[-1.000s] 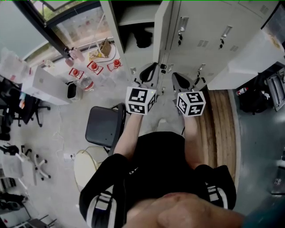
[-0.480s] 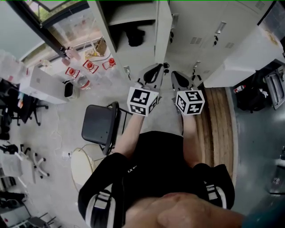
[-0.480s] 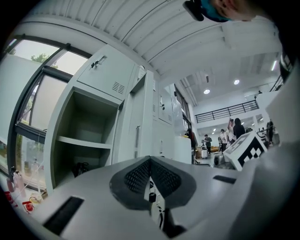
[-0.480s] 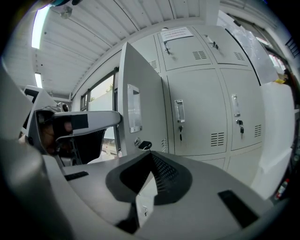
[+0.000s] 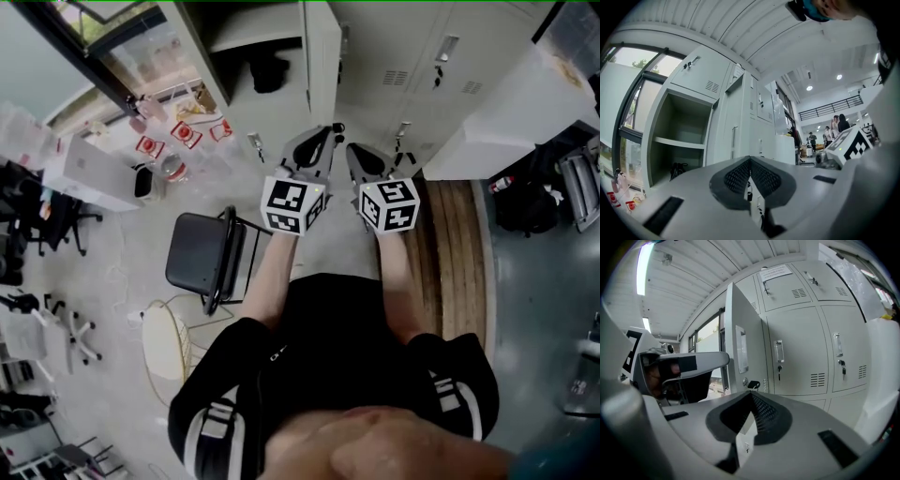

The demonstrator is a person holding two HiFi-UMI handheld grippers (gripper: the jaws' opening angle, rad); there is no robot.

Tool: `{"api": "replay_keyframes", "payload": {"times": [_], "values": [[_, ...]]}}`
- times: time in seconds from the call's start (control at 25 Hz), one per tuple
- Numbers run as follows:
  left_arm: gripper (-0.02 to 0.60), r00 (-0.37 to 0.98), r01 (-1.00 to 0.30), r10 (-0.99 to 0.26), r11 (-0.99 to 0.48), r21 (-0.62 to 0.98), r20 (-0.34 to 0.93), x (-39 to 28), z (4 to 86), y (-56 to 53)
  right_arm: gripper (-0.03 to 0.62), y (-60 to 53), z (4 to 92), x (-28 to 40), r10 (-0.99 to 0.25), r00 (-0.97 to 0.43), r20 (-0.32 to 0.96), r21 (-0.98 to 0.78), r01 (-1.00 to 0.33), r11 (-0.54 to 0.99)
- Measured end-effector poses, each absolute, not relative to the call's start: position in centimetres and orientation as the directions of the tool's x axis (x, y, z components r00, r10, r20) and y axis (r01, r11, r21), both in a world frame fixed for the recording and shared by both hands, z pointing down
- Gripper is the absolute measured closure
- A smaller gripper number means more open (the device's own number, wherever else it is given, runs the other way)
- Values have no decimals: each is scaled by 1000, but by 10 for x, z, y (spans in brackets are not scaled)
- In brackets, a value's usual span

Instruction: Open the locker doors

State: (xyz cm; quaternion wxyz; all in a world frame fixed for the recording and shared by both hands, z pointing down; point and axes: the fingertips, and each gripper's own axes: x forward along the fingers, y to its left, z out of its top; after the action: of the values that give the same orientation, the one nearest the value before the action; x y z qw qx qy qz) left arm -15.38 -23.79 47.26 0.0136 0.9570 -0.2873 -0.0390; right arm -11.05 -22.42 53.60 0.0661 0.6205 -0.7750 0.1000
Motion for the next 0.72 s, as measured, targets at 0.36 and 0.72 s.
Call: {"api": "replay_keyframes", "payload": {"times": [0.36,0.72], "values": [[571,722,-691,-692,-722,38,-18,-164,492,-223,576,-204,545,-103,-928,-296,228,-66,-955,289],[571,589,-807,-808,-588,50,1,-183,507,-216,576,-185,550,-89,-925,-318,209,-88,-948,306]]}}
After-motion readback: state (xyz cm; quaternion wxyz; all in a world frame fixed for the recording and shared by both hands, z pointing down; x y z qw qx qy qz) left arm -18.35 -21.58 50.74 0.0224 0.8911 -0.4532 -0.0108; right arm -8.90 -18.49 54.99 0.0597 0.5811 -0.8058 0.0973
